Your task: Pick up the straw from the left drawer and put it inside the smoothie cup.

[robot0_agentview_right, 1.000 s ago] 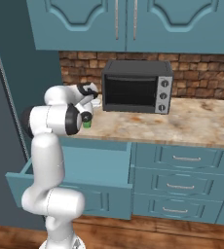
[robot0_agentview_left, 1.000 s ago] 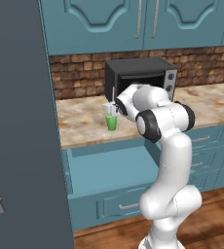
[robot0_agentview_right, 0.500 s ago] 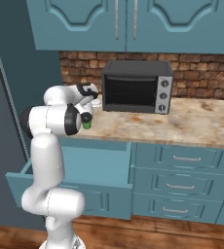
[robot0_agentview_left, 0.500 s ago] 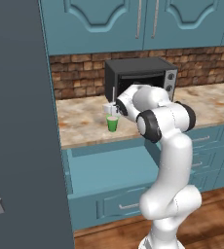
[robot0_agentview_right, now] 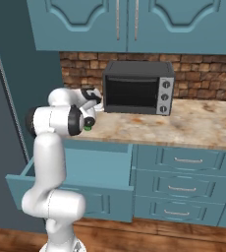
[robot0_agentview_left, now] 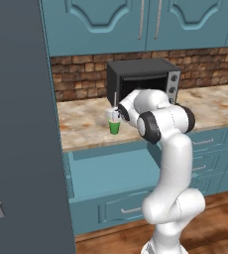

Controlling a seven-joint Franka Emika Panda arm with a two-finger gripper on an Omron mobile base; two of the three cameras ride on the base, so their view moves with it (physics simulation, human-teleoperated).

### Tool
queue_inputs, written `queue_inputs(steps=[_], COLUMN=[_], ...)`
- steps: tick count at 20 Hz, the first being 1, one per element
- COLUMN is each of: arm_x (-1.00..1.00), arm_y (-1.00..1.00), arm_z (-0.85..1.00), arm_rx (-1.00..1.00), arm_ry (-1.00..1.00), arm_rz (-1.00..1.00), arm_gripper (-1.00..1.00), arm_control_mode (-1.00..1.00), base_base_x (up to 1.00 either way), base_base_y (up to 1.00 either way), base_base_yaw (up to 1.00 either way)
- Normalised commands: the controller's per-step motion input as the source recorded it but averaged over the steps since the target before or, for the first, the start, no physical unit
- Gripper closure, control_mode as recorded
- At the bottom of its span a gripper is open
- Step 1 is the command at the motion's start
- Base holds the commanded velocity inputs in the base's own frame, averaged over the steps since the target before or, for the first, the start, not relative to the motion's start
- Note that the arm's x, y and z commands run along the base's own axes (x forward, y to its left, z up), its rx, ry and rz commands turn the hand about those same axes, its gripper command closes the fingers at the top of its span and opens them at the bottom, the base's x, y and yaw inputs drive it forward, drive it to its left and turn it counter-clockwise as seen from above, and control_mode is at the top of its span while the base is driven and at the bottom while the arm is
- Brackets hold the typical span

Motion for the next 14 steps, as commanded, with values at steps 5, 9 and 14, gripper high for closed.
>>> queue_inputs(steps=[5, 9, 14], arm_x=[0.00, 0.00, -0.08], arm_y=[0.00, 0.00, 0.00], arm_z=[-0.29, -0.23, -0.02], arm_rx=[0.00, 0.00, 0.00], arm_ry=[-0.03, -0.05, -0.02], arm_rz=[0.00, 0.00, 0.00], arm_gripper=[1.00, -1.00, -1.00], arm_control_mode=[-1.00, -1.00, -1.00], base_base_x=[0.00, 0.00, 0.00], base_base_y=[0.00, 0.00, 0.00], base_base_yaw=[0.00, 0.00, 0.00])
